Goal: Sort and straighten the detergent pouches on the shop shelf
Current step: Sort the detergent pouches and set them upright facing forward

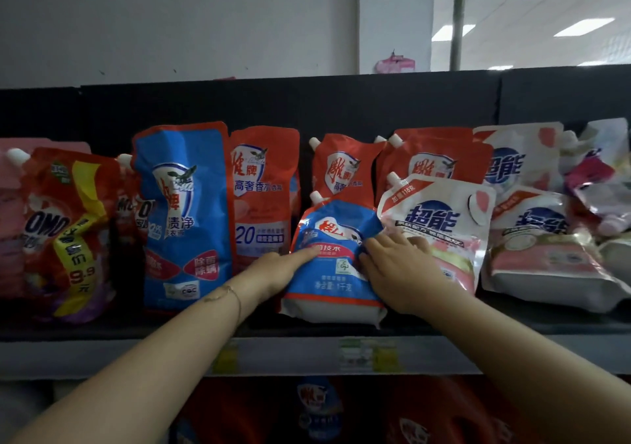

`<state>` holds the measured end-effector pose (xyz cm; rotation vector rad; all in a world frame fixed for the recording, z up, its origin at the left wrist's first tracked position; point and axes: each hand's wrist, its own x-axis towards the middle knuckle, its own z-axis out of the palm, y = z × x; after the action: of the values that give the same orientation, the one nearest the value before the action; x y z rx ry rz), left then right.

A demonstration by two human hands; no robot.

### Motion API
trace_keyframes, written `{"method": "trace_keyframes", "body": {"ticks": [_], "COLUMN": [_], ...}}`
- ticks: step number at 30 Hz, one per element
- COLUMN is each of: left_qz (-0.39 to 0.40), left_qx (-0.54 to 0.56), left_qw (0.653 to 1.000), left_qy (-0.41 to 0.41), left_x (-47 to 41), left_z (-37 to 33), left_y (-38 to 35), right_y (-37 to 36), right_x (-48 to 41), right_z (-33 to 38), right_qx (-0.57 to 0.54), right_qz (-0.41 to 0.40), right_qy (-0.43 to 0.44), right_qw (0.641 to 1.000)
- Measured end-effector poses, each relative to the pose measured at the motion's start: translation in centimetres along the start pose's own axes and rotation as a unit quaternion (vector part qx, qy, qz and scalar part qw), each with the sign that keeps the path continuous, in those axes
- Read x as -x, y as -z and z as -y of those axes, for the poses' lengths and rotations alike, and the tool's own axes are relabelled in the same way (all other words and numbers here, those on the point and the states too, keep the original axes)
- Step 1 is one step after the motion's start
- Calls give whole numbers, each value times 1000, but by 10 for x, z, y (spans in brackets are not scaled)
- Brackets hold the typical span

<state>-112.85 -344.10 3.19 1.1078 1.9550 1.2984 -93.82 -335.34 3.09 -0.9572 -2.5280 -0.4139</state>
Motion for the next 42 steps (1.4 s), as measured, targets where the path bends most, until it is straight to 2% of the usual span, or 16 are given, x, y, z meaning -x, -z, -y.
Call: {"method": "trace_keyframes", "body": {"ticks": [2,4,8,13,15,18,20,23,25,31,34,37,40,42], "left_qz": [22,36,19,26,34,38,33,19,1,-160,-210,-237,-275,-289], "left_qx": [89,131,145,165,171,161,153,149,153,136,98,116,134,137], "left_qw": [996,990,988,983,981,981,983,984,984,978,967,944,918,907], "left_qy": [21,33,52,79,86,96,101,100,93,-3,-104,-199,-254,-275], "left_x": [-8,-9,-15,-13,-13,-11,-9,-8,-8,-10,0,20,34,39], "left_z": [-2,-7,-11,-18,-22,-29,-33,-35,-31,-8,-3,-4,-5,-7], "left_y": [-5,-10,-14,-20,-22,-25,-26,-28,-31,-37,-38,-43,-49,-53], "right_y": [-3,-3,-5,7,13,22,28,30,28,12,5,5,5,4], "right_x": [7,12,22,25,23,24,19,10,8,13,18,23,19,11], "right_z": [-7,-14,-39,-56,-48,-24,-8,6,10,26,36,38,26,15], "right_qx": [29,47,-4,-34,-84,-219,-244,-238,-238,-291,-339,-396,-464,-531], "right_qz": [5,-6,-18,16,-26,-131,-98,41,96,134,71,10,-81,-74], "right_qy": [55,80,50,55,40,4,-16,-50,-51,-31,-27,-25,-47,-89], "right_qw": [998,996,999,998,995,967,965,969,965,947,938,918,881,839]}}
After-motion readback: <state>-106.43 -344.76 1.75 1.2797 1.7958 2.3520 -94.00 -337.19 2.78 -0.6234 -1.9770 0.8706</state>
